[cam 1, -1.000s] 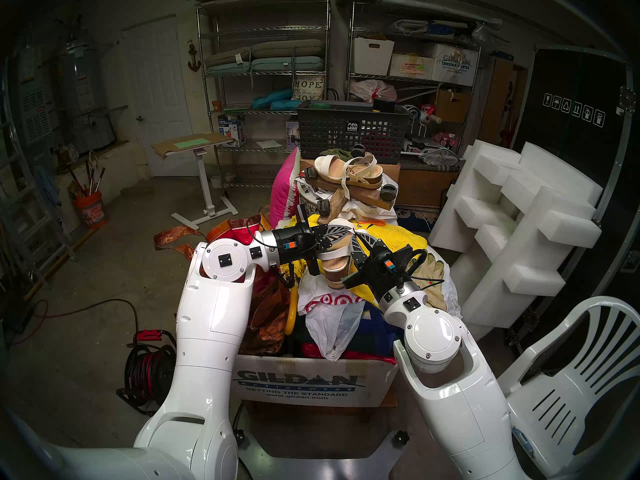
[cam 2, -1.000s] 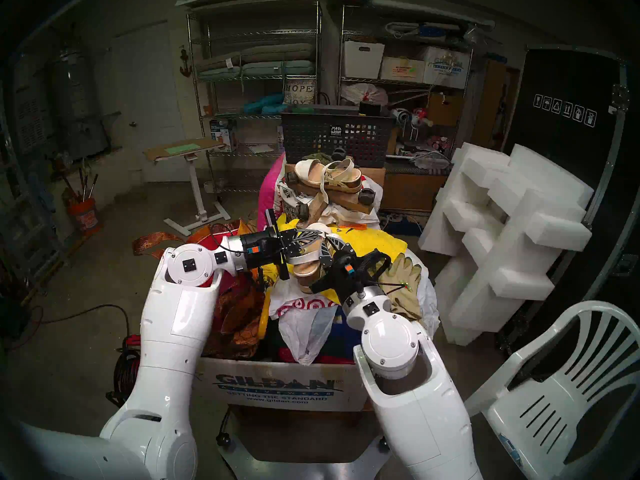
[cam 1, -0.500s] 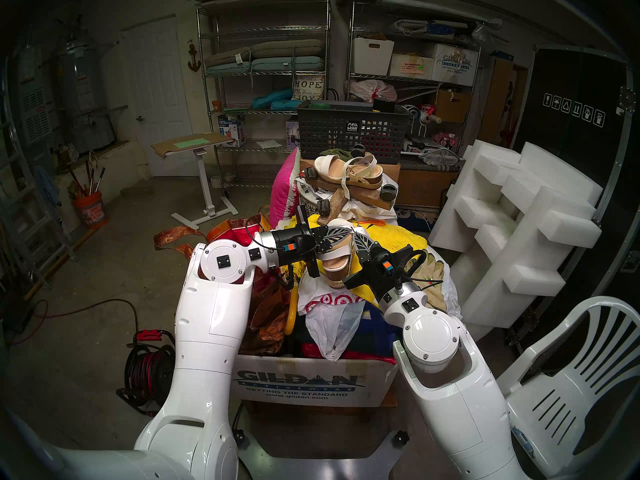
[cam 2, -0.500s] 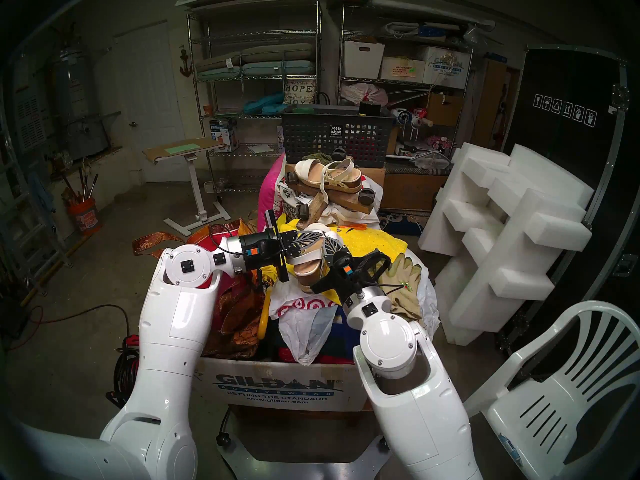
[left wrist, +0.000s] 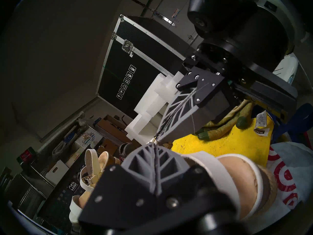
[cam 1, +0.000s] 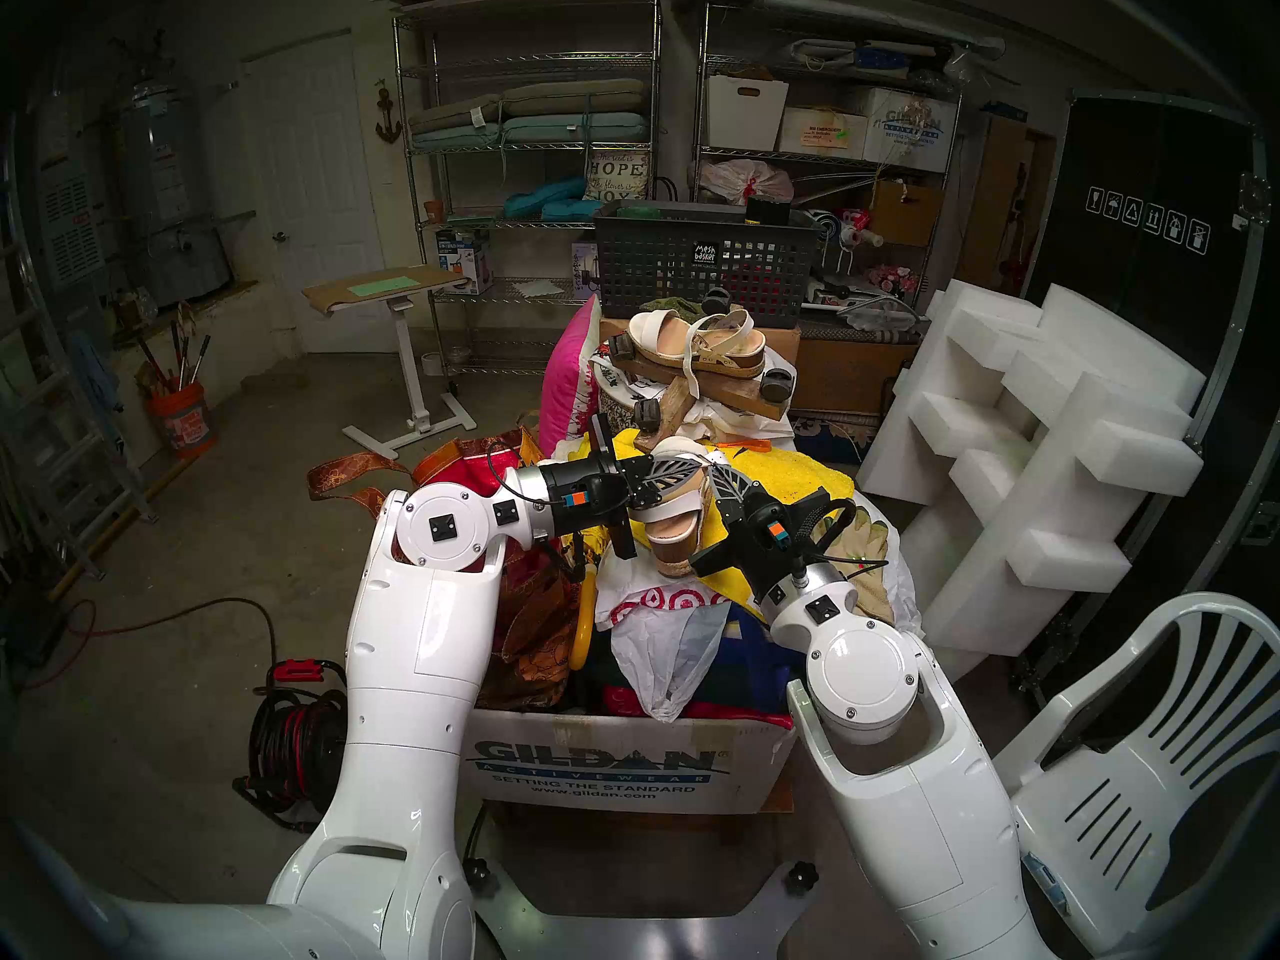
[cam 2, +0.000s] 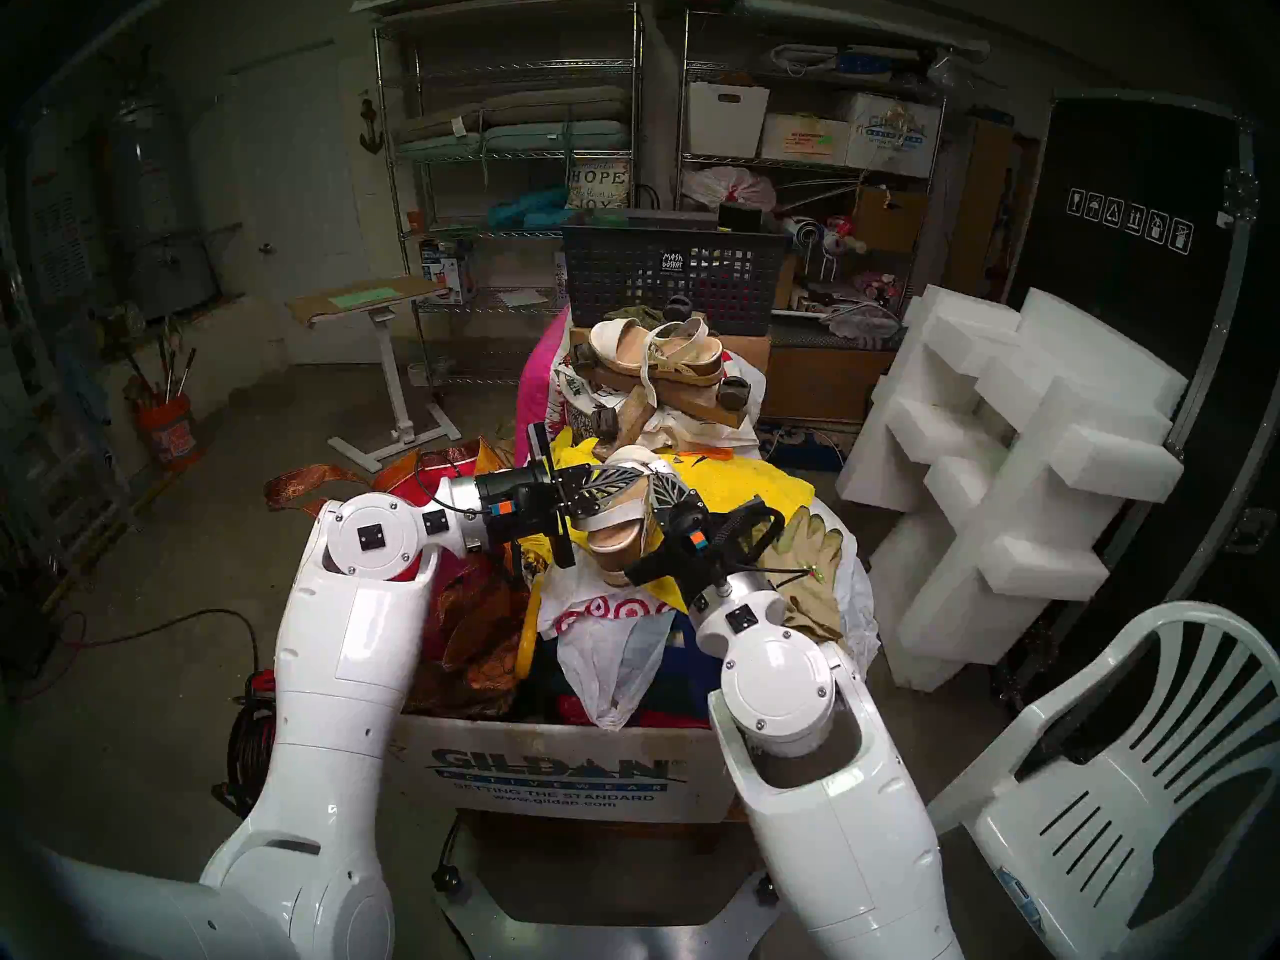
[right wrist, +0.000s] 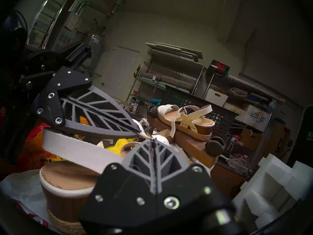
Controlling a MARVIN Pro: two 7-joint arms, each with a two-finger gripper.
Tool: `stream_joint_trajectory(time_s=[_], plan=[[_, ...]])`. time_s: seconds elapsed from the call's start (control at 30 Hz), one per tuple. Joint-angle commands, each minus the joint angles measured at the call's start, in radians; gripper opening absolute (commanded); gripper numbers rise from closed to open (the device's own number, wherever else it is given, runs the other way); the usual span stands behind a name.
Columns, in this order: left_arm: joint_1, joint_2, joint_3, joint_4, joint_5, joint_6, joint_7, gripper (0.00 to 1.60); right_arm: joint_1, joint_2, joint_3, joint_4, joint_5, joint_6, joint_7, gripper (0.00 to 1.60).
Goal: Unbuckle a shoe
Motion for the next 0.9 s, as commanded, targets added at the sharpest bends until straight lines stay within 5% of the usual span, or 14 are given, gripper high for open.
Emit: stream_joint_trajectory(time_s=[0.0,0.83,0.87], plan=[[0.004,0.018,-0.022,-0.029,-0.021,0.000,-0.008,0.00,0.031,-0.012,0.040,0.010,-0.010,0.012,-0.036,0.00],[-0.008,0.006,-0.043,-0.008,-0.045,-0.021,-0.023,0.00,0.034,-0.039,0.044,0.013,-0.023,0.001,-0.029,0.00],[-0.014,0.003,-0.039,-0.008,-0.043,-0.015,-0.026,0.09,0.032,-0.038,0.042,0.011,-0.023,0.001,-0.029,0.00]])
